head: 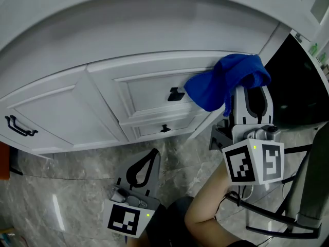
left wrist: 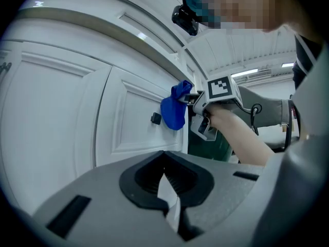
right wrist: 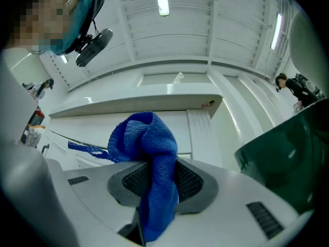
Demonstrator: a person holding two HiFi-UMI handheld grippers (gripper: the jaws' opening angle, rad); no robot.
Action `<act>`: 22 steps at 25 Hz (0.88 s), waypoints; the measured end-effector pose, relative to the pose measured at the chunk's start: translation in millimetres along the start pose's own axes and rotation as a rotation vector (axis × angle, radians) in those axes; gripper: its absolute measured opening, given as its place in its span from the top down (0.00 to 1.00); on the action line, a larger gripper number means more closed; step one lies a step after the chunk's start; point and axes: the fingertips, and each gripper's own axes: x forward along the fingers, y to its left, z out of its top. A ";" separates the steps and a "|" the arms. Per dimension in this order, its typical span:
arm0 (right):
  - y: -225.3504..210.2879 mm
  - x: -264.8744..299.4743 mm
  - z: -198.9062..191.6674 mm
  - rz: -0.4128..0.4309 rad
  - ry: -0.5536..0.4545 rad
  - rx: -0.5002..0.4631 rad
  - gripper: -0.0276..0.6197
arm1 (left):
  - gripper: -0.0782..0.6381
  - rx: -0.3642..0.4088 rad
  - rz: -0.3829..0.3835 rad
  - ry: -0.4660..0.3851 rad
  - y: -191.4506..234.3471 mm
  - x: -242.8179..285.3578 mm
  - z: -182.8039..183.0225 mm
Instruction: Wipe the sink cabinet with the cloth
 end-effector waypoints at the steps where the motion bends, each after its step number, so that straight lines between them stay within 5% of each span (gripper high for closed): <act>1: -5.8 -0.4 -0.1 -0.018 -0.002 0.002 0.78 | 0.89 -0.001 -0.001 0.000 -0.1 0.2 -0.1; 22: -39.2 -4.5 -2.1 -0.173 -0.024 -0.033 0.78 | 0.89 -0.004 -0.017 -0.016 -4.3 -5.9 6.2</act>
